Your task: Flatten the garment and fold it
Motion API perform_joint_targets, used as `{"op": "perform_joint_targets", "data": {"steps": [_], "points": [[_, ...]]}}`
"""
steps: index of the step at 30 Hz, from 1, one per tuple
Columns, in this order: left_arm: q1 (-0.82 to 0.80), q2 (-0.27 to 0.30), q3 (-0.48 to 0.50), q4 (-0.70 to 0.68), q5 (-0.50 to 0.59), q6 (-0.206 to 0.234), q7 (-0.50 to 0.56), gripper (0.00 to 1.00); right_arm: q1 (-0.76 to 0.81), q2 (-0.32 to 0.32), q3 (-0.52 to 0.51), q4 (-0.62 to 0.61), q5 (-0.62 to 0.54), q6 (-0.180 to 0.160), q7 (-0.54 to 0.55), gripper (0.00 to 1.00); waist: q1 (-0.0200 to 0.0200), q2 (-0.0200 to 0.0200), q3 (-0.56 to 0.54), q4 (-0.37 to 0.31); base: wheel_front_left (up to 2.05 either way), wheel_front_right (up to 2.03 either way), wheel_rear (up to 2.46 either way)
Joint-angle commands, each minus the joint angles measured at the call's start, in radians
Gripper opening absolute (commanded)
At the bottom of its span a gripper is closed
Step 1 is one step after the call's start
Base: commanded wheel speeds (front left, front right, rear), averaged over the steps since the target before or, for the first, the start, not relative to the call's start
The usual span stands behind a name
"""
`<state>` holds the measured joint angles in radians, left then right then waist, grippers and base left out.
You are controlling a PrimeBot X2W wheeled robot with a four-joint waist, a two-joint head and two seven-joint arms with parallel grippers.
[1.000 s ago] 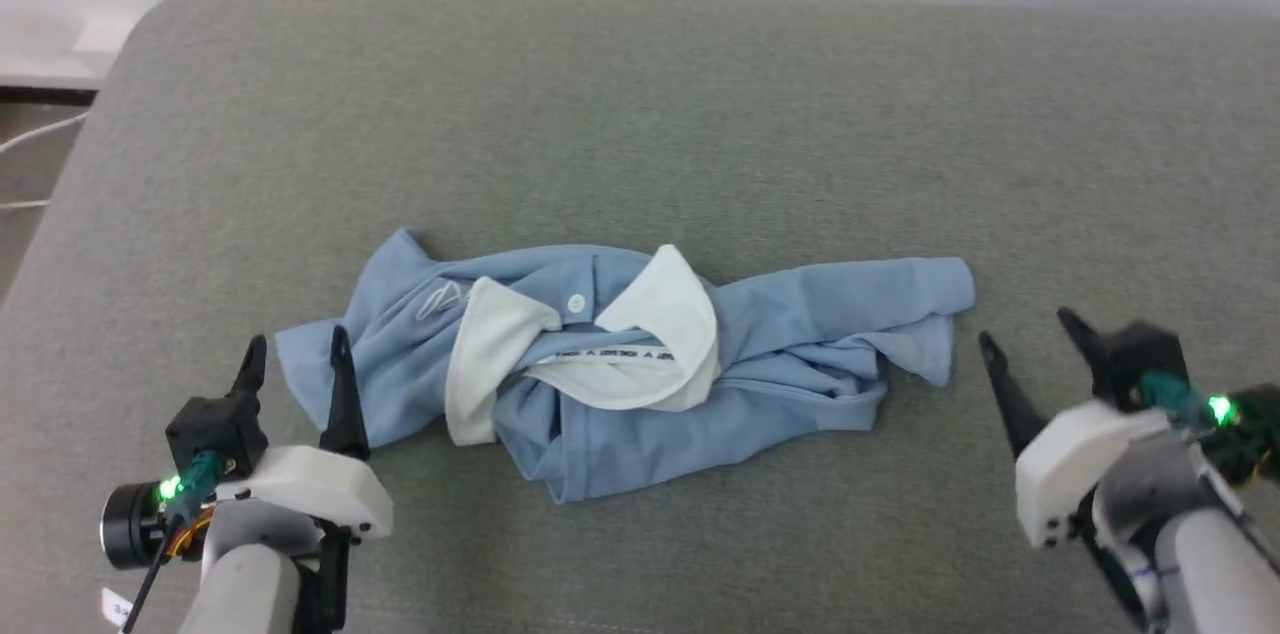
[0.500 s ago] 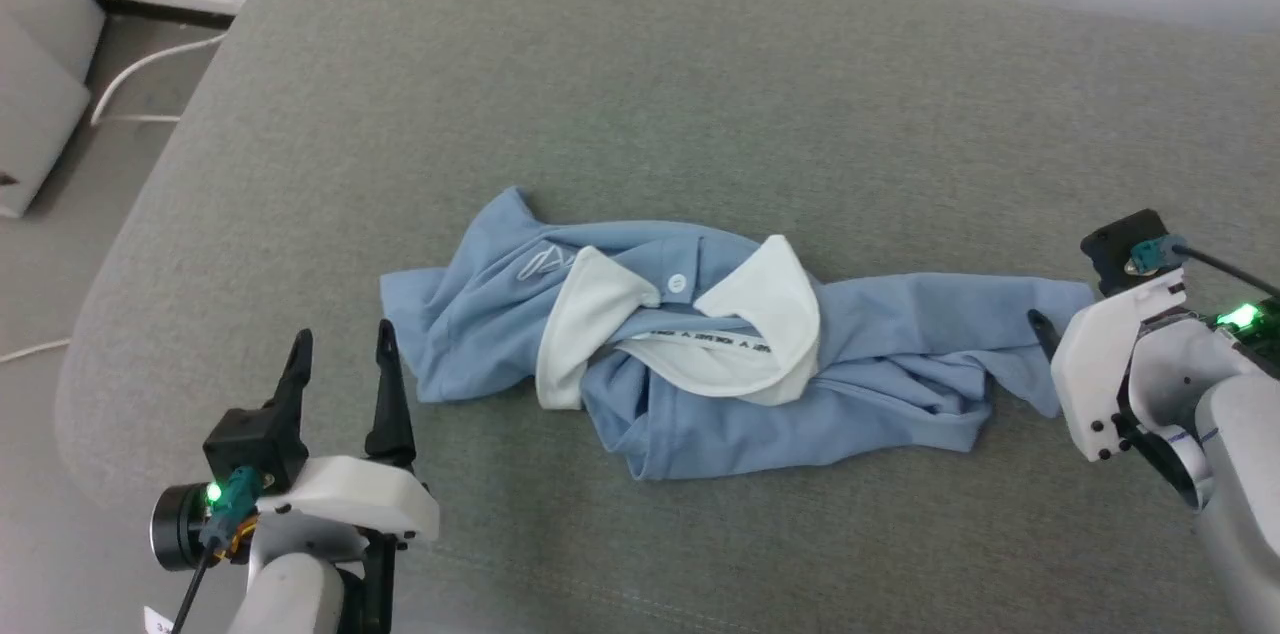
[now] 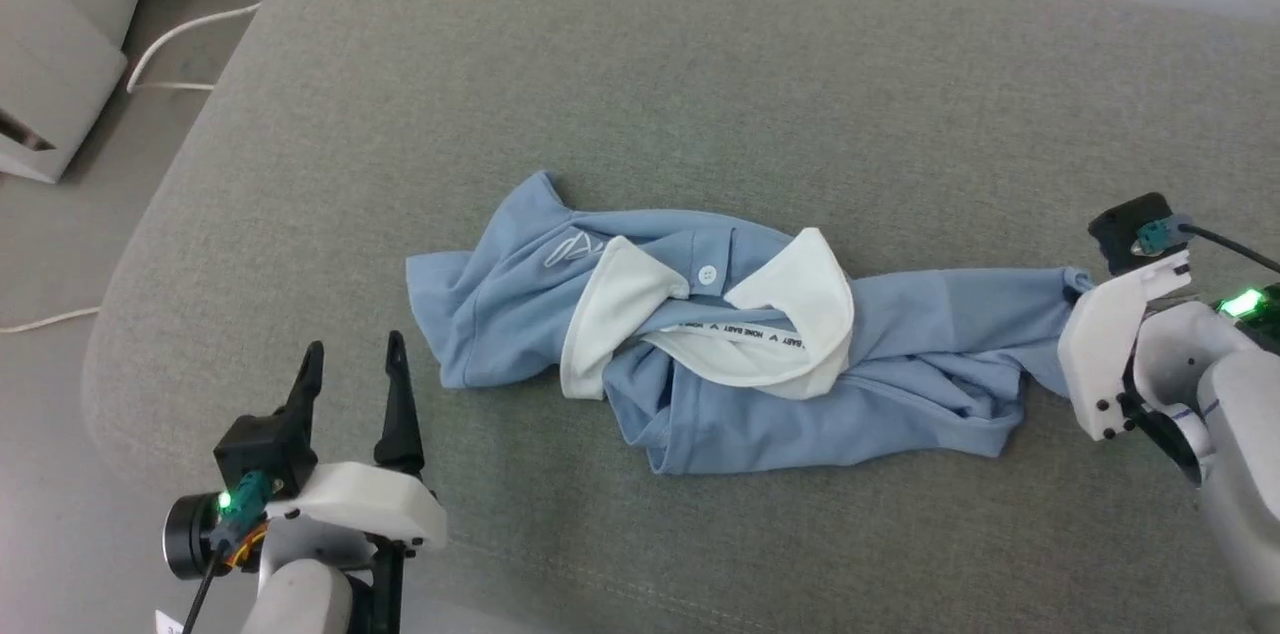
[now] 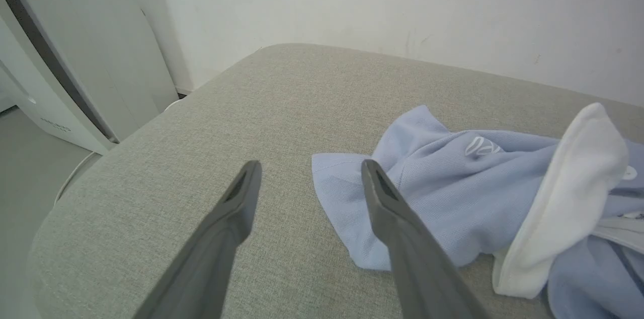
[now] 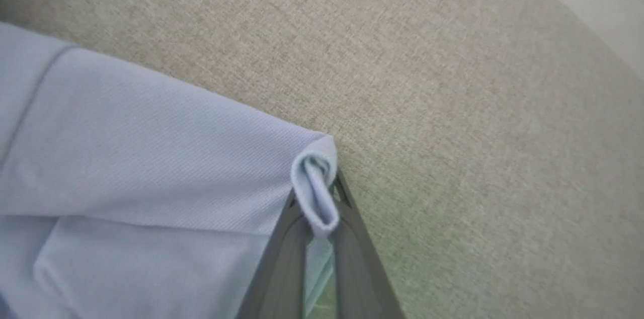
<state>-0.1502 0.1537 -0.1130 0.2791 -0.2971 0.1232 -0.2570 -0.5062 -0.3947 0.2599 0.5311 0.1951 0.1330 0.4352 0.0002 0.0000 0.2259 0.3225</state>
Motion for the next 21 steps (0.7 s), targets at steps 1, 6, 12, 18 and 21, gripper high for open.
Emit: {"op": "perform_joint_targets", "data": {"steps": [1,6,12,18,21], "points": [[-0.006,-0.005,0.007,0.006,0.012,-0.01,-0.005,1.0,-0.015,-0.018,-0.011,0.005,-0.004,-0.002,-0.026,0.0,-0.0002,0.0,-0.021,-0.018,0.0,0.0,0.0],[0.001,-0.005,0.021,0.011,0.017,-0.017,-0.005,1.0,-0.083,-0.049,-0.074,-0.029,-0.036,-0.002,-0.147,0.0,-0.0002,0.0,-0.065,-0.059,0.0,0.0,0.0],[0.018,-0.008,0.029,0.012,0.024,-0.022,-0.005,1.0,-0.109,-0.075,-0.13,-0.138,-0.051,-0.002,-0.214,0.0,-0.0002,0.0,-0.114,-0.113,0.0,0.0,0.0],[0.045,-0.011,0.038,0.014,0.023,-0.024,-0.005,1.0,0.073,-0.079,-0.194,-0.361,-0.003,-0.002,-0.135,0.0,-0.0002,0.0,-0.144,-0.18,0.0,0.0,0.0],[0.055,-0.012,0.041,0.018,0.022,-0.024,-0.005,1.0,0.188,-0.062,-0.229,-0.443,0.026,-0.002,-0.078,0.0,-0.0002,0.0,-0.153,-0.201,0.0,0.0,0.0]]}}
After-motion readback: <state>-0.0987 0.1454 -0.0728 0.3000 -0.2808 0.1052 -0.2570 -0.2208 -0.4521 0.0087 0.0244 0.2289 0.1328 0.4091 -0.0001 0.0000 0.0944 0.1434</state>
